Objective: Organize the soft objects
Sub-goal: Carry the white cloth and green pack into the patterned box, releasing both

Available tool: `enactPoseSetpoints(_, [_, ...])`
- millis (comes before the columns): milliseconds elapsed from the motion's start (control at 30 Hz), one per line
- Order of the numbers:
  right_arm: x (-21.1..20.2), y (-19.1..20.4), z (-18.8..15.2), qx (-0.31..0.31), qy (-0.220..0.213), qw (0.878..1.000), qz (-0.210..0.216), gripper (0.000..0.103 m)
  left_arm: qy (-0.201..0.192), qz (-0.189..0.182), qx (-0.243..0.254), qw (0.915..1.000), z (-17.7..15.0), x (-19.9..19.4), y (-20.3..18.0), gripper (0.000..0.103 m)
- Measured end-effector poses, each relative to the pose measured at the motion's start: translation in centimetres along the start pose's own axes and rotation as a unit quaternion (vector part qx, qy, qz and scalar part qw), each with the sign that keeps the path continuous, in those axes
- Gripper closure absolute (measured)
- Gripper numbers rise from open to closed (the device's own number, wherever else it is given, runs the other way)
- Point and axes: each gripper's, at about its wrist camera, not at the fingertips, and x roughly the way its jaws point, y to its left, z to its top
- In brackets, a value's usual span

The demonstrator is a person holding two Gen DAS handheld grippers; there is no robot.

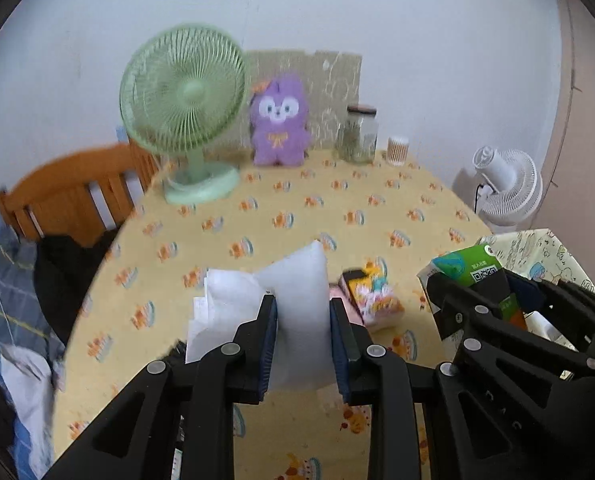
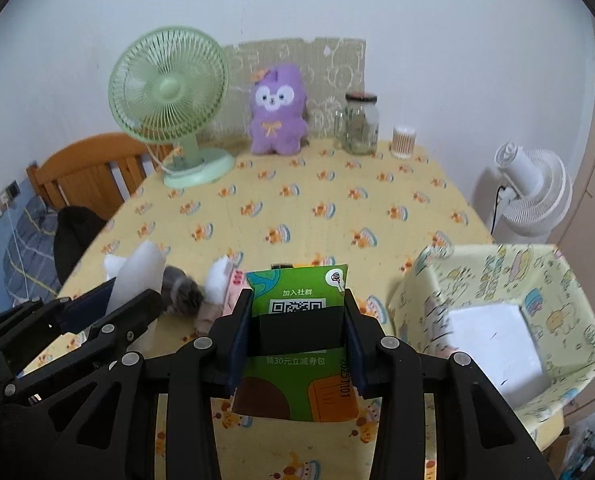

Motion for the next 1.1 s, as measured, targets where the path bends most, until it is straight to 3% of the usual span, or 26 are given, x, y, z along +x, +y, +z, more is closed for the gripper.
enactPoseSetpoints(400, [-3.6, -2.0, 2.0, 0.007, -0.046, 0.999, -0.011, 0.059, -0.037, -0.015, 0.019, 0.999, 2.4, -2.5, -2.6, 0.078])
enactPoseSetpoints(1100, [-6.3, -11.0, 2.5, 0.053, -0.087, 0.993, -0.061, 0.059, -0.062, -0.062, 0.052, 0.9948, 4.7, -2.9, -11.3, 0.079])
